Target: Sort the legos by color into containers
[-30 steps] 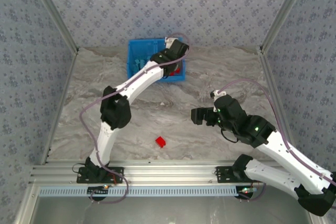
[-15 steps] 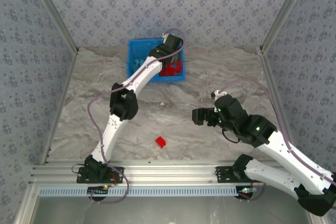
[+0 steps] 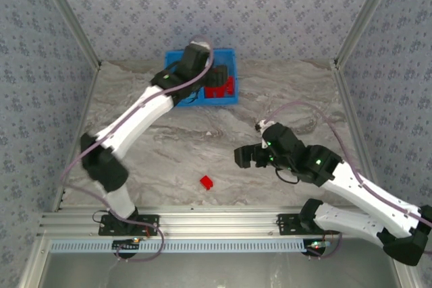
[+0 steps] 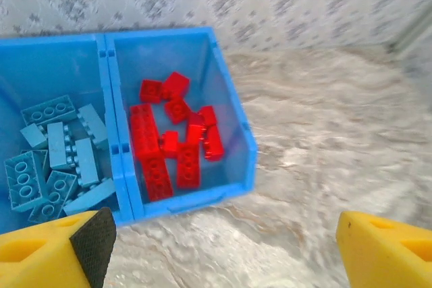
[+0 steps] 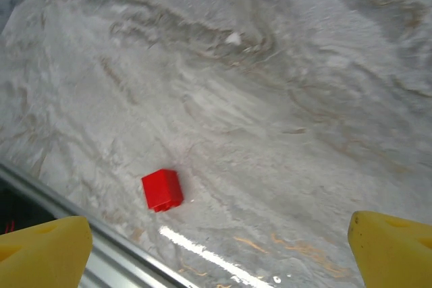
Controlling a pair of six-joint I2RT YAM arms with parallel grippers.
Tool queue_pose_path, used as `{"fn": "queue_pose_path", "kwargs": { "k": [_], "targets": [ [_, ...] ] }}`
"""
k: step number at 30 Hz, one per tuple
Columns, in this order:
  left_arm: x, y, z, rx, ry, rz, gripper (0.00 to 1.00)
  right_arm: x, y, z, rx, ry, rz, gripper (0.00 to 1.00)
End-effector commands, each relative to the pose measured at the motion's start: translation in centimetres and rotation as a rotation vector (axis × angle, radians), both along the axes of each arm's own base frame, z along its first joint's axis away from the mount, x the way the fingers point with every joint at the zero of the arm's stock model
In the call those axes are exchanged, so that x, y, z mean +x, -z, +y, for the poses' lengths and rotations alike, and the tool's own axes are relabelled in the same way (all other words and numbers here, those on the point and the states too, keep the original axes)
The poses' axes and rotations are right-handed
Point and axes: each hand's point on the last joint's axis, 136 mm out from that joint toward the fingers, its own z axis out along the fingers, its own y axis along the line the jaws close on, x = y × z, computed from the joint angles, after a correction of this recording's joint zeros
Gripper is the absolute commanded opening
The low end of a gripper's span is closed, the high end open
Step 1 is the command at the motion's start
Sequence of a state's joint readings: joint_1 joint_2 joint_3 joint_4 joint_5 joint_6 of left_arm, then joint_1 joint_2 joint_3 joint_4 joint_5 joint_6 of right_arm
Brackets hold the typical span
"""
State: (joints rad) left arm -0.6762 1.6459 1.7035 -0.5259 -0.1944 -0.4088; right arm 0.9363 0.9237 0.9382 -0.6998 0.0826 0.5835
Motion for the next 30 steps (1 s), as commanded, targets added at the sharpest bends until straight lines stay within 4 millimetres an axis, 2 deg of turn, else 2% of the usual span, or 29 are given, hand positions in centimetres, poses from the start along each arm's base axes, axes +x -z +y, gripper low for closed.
{"fn": "queue_pose_path", "kwargs": {
  "k": [1,4,8,13,16,18,22,26,30],
  "targets": [
    [-4.8,-0.3,1.9,-0.068,0.085,0.005,0.89,-1.3,1.6,3.2,-0.011,-0.113,0.014,1.0],
    [-8.9,0.4,4.6,-0.1,0.098,0.003,0.92,-2.6,3.6,6.3,-0.065,-0.209,0.03,1.0],
    [-13.9,2.0,8.5,-0.131,0.076,0.038,0.97,-3.7,7.0,9.2,-0.215,-0.285,0.007,1.0],
    [-18.6,4.9,13.1,-0.163,-0.002,0.077,0.99,-4.1,11.2,12.0,-0.374,-0.329,-0.009,0.99],
    [-20.9,6.5,15.0,-0.174,-0.023,0.107,0.99,-3.8,13.3,13.1,-0.433,-0.321,-0.006,0.96],
    [-22.2,7.2,15.6,-0.188,-0.022,0.137,0.99,-3.7,14.6,14.0,-0.444,-0.326,0.004,0.91],
    [-24.1,8.8,16.1,-0.196,-0.017,0.217,0.99,-3.9,16.6,14.9,-0.465,-0.34,0.027,0.72],
    [-24.4,10.3,16.2,-0.208,-0.03,0.246,0.99,-3.8,17.4,15.2,-0.47,-0.322,0.045,0.55],
    [-24.0,10.6,15.8,-0.228,-0.03,0.241,0.99,-3.8,17.0,14.9,-0.462,-0.308,0.044,0.41]
  ]
}}
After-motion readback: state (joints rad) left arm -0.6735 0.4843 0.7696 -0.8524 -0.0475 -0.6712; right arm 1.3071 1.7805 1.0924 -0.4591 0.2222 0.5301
